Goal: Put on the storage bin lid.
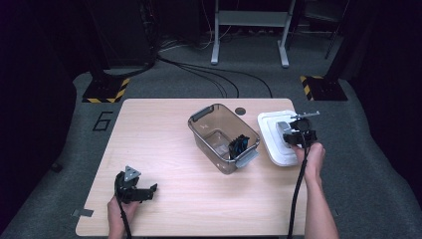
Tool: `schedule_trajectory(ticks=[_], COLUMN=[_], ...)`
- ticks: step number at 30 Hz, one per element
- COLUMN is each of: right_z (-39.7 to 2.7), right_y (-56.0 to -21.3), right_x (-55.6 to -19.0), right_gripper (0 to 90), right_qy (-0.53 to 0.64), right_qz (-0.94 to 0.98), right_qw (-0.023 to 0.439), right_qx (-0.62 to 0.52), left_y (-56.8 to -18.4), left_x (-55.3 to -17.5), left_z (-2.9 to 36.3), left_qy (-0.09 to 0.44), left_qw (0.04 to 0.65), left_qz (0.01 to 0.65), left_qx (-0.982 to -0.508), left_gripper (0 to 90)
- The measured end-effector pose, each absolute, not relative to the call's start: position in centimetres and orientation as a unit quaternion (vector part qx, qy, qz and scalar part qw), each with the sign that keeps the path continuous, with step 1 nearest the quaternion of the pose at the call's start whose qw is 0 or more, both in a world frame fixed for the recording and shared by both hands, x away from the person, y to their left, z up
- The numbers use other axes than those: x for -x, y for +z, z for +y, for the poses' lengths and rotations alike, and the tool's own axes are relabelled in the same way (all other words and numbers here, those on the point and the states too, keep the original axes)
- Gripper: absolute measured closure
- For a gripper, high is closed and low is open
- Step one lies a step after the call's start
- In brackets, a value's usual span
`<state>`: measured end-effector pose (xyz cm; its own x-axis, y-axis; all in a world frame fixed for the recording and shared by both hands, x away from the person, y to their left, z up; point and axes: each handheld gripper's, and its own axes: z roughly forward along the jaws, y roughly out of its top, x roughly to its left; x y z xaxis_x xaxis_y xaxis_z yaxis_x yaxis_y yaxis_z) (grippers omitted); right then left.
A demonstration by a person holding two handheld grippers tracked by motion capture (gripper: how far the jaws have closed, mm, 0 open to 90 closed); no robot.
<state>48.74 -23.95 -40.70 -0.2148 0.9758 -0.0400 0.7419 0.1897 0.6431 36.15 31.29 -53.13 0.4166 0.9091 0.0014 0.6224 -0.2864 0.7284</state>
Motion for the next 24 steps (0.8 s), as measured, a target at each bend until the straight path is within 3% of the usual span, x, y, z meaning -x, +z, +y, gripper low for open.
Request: schedule_trajectory(ticks=[24], right_z=[-21.0], right_y=[-33.8], right_x=[-47.7], right_gripper=[66.7], right_qy=[0.275], right_qz=[0.758], right_qw=[0.256], right_qx=[-0.533], left_y=[-53.1], left_x=[-36.2], left_z=[31.3], left_qy=[0.215], left_qw=[0.333], left_qz=[0.496], left_qx=[-0.773], left_gripper=[5.0])
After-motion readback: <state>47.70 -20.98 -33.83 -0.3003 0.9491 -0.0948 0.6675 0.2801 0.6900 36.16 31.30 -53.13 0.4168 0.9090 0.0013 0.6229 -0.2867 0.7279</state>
